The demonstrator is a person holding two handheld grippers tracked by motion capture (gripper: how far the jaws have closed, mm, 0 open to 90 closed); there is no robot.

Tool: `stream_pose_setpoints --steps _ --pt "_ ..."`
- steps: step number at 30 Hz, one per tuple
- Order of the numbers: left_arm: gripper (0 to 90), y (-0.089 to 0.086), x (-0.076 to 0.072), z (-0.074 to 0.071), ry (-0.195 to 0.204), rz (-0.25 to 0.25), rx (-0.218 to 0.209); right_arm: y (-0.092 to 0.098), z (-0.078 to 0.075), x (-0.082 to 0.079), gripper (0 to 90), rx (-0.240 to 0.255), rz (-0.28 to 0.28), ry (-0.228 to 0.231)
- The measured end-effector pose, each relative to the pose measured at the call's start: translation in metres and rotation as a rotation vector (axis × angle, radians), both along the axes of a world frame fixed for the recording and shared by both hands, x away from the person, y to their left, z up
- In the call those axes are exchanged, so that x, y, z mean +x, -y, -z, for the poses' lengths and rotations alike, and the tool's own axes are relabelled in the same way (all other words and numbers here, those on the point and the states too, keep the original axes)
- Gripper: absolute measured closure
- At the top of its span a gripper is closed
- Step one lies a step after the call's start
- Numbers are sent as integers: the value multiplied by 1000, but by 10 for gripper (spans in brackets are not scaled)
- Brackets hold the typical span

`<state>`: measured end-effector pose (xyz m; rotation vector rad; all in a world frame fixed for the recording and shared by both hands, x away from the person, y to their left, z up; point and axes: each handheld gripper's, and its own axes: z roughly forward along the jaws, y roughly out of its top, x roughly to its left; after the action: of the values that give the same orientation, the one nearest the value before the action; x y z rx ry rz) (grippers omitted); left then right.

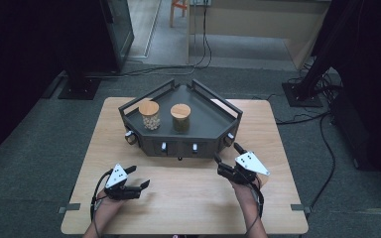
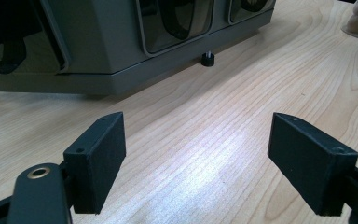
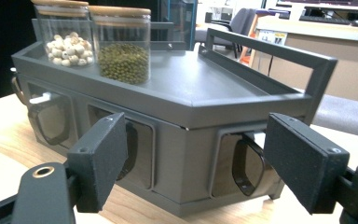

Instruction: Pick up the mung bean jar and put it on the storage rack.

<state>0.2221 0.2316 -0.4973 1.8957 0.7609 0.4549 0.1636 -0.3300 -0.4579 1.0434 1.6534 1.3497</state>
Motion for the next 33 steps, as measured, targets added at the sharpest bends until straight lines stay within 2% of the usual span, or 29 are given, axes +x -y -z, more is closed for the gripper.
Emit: stream_pose_setpoints --steps 7,12,17,22,26,33 --pt "187 0 0 0 -1 -2 -2 3 6 -5 215 -17 20 -5" --pt "187 1 0 0 -1 2 2 10 7 -9 215 -6 30 -14" --pt "187 1 0 0 -2 0 0 21 8 -11 215 8 13 -34" --pt "187 1 0 0 -1 2 2 26 12 -16 215 13 30 -38" --pt "187 1 0 0 -3 1 2 28 13 -20 215 -2 42 -39" --pt "187 3 0 0 -2 6 6 35 17 -26 215 7 62 -44"
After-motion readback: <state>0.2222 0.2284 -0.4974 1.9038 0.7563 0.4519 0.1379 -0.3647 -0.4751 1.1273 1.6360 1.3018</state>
